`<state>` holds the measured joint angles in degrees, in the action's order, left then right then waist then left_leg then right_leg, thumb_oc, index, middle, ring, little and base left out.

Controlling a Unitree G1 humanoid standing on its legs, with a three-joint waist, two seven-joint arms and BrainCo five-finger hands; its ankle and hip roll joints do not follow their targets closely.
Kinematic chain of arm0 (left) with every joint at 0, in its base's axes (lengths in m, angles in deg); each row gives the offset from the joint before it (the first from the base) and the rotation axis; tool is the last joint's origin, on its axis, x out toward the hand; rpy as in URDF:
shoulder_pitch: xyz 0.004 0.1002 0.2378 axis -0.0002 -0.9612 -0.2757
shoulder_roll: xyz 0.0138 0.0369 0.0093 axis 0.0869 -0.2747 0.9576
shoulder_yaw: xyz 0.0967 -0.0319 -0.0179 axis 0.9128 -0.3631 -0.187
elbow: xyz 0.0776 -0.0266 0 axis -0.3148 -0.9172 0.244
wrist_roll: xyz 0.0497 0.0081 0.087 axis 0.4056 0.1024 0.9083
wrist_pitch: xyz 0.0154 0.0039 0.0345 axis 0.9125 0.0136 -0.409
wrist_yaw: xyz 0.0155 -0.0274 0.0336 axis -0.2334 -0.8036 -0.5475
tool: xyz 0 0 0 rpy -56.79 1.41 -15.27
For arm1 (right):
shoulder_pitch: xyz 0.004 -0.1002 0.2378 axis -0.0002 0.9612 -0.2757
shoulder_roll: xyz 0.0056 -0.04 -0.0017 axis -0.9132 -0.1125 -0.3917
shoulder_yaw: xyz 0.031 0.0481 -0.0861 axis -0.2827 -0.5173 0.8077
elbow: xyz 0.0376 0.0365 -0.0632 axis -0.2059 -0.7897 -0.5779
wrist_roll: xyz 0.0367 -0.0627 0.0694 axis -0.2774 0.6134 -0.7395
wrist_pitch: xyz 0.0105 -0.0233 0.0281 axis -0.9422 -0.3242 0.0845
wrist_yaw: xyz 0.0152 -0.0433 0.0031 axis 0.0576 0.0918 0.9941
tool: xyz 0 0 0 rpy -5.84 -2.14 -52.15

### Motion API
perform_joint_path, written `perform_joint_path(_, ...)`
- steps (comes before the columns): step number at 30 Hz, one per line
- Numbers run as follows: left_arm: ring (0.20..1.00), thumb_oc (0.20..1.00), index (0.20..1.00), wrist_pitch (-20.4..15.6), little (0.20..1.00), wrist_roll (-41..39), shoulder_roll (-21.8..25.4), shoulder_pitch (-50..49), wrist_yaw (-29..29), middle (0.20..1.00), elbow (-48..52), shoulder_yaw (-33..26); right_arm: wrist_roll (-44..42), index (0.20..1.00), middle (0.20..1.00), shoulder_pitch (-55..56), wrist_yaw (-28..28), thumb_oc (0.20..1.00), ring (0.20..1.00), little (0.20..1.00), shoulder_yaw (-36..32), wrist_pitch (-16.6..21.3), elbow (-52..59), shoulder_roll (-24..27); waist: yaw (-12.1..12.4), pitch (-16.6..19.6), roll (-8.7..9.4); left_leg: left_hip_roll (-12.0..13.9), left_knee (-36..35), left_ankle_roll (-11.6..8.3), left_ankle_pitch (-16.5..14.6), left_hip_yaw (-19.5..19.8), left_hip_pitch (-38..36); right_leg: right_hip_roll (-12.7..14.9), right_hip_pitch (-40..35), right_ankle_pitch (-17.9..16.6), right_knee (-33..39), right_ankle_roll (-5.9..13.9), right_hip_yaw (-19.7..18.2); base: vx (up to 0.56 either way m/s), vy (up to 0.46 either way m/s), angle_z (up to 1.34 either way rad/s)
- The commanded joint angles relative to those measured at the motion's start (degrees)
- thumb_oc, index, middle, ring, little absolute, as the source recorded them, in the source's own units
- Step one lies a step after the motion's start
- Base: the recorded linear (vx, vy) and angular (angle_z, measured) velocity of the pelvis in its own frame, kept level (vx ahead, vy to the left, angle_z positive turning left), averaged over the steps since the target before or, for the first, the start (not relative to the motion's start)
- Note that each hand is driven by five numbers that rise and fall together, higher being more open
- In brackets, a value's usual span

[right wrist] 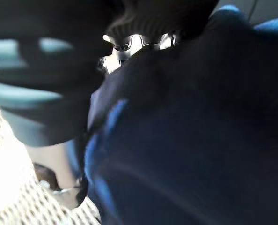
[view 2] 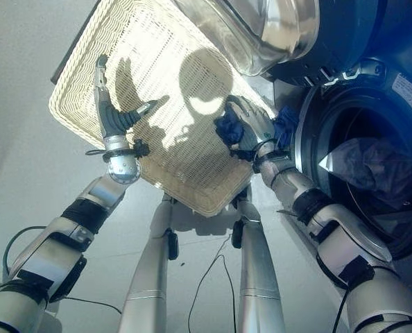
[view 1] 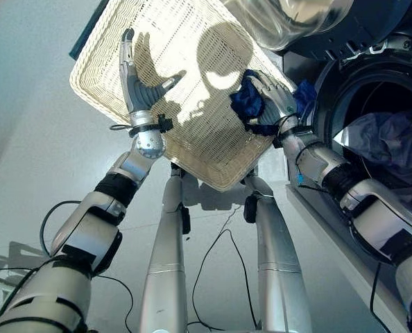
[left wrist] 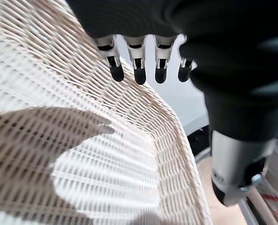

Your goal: Put the clothes into the washing machine.

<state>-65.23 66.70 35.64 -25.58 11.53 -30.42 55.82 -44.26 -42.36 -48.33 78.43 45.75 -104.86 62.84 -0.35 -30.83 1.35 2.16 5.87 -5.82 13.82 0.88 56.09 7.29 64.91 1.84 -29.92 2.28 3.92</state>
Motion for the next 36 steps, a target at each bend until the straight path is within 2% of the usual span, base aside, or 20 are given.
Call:
perform_joint_path(1,1.0,1.0,1.0,-2.3,1.0,-1.6,-1.3,1.7,-0.8,1.0,-0.5,-1.9,2.7,1.0,1.0,-1.2,2.3,1.0,1.0,1.0,1.5,-4.3,-4.3,1.9,-0.8,1.0,-3.65,-2.1,9.3,-0.57,-6.7,-2.5,2.9,-2.0,-4.0,-11.6,14.4,6.53,2.4,0.02,-0.015,0.05)
perform_joint_path(2,1.0,1.0,1.0,-2.6,1.0,-1.7,-1.2,2.0,-0.8,1.0,-0.9,-1.4,3.6,1.0,1.0,-1.5,3.2,1.0,1.0,1.0,1.8,-6.1,-6.5,1.6,-0.6,1.0,-3.74,-2.2,9.4,-0.45,-6.8,-2.4,3.1,-2.0,-3.7,-11.7,14.4,6.53,2.5,0.02,-0.016,0.05)
perform_joint_path(5,1.0,1.0,1.0,-3.0,1.0,-1.9,-1.3,2.5,-0.7,1.0,-1.3,-1.0,6.7,1.0,1.0,-2.0,5.6,1.0,1.0,1.0,2.5,-7.8,-10.4,1.2,-0.4,1.0,-4.01,-2.3,9.1,-0.32,-6.6,-2.4,3.2,-2.0,-3.6,-11.9,14.5,6.46,2.6,0.02,-0.007,0.05)
perform_joint_path(11,1.0,1.0,1.0,-3.1,1.0,-1.4,-1.5,1.7,-1.1,1.0,-0.6,-1.2,13.1,1.0,1.0,-1.5,8.9,1.0,1.0,1.0,3.5,-7.8,-12.6,1.1,-0.2,1.0,-3.85,-2.4,9.3,-0.12,-6.5,-2.4,3.3,-2.2,-3.5,-12.0,14.3,6.31,2.7,0.01,-0.002,0.02)
perform_joint_path(12,1.0,1.0,1.0,-3.2,1.0,-1.3,-1.4,1.6,-1.1,1.0,-0.5,-1.2,14.1,0.784,0.784,-1.5,9.5,0.784,0.784,0.784,3.7,-7.6,-12.5,1.4,-0.2,1.0,-3.74,-2.4,9.3,-0.12,-6.5,-2.4,3.4,-2.2,-3.4,-12.0,14.2,6.29,2.7,0.0,0.0,0.0)
perform_joint_path(13,1.0,1.0,1.0,-3.2,1.0,-1.3,-1.3,1.6,-1.0,1.0,-0.5,-1.2,14.3,0.693,0.693,-1.5,9.7,0.693,0.693,0.693,3.7,-7.4,-12.5,1.4,-0.2,1.0,-3.7,-2.4,9.3,-0.1,-6.5,-2.4,3.4,-2.2,-3.4,-12.0,14.2,6.28,2.7,0.0,0.0,0.0)
perform_joint_path(14,1.0,1.0,1.0,-3.3,1.0,-1.3,-1.2,1.5,-1.0,1.0,-0.5,-1.3,15.0,0.529,0.529,-1.3,10.3,0.529,0.529,0.529,3.9,-7.1,-12.7,1.6,-0.2,1.0,-3.6,-2.4,9.4,-0.07,-6.5,-2.4,3.3,-2.3,-3.4,-12.0,14.2,6.27,2.7,0.0,0.0,0.0)
perform_joint_path(15,1.0,1.0,1.0,-3.4,1.0,-1.2,-1.1,1.3,-0.9,1.0,-0.3,-1.5,15.9,0.2,0.2,-0.8,10.9,0.2,0.2,0.2,4.2,-6.4,-12.7,1.7,-0.2,1.0,-3.44,-2.3,9.4,-0.1,-6.4,-2.3,3.3,-2.3,-3.5,-12.0,14.2,6.29,2.7,0.0,0.0,0.0)
perform_joint_path(20,1.0,1.0,1.0,-2.9,1.0,-1.0,-1.0,1.2,-1.1,1.0,-0.2,-1.6,17.2,0.2,0.2,0.2,11.5,0.2,0.2,0.2,4.3,-5.5,-12.4,2.0,-0.4,1.0,-3.03,-2.2,9.4,-0.1,-6.4,-2.3,3.1,-2.5,-3.7,-12.1,14.2,6.3,2.6,0.0,0.0,0.0)
perform_joint_path(31,1.0,1.0,1.0,-3.2,1.0,-1.4,-0.7,0.8,-1.0,1.0,-0.4,-2.4,16.8,0.2,0.2,1.5,8.8,0.2,0.2,0.2,3.5,-4.7,-11.4,2.2,-0.9,1.0,-2.69,-2.0,9.1,-0.19,-6.3,-2.1,3.0,-2.7,-3.6,-12.4,14.6,6.31,2.2,0.0,0.0,0.0)
perform_joint_path(34,1.0,1.0,1.0,-3.1,1.0,-1.4,-0.9,0.9,-1.1,1.0,-0.5,-2.4,14.6,0.2,0.2,1.5,8.2,0.2,0.2,0.2,3.1,-4.4,-11.0,2.2,-1.0,1.0,-2.72,-2.1,9.2,-0.21,-6.3,-2.1,3.0,-2.6,-3.6,-12.5,14.6,6.33,2.1,0.0,0.0,0.0)
perform_joint_path(36,1.0,1.0,1.0,-3.3,1.0,-1.3,-1.1,0.7,-1.3,1.0,-0.4,-2.6,7.7,0.2,0.2,1.6,8.3,0.2,0.2,0.2,2.1,-4.3,-10.2,2.2,-1.0,1.0,-2.8,-2.1,9.1,-0.24,-6.2,-2.2,3.0,-2.6,-3.6,-12.5,14.7,6.31,2.1,0.0,0.0,0.0)
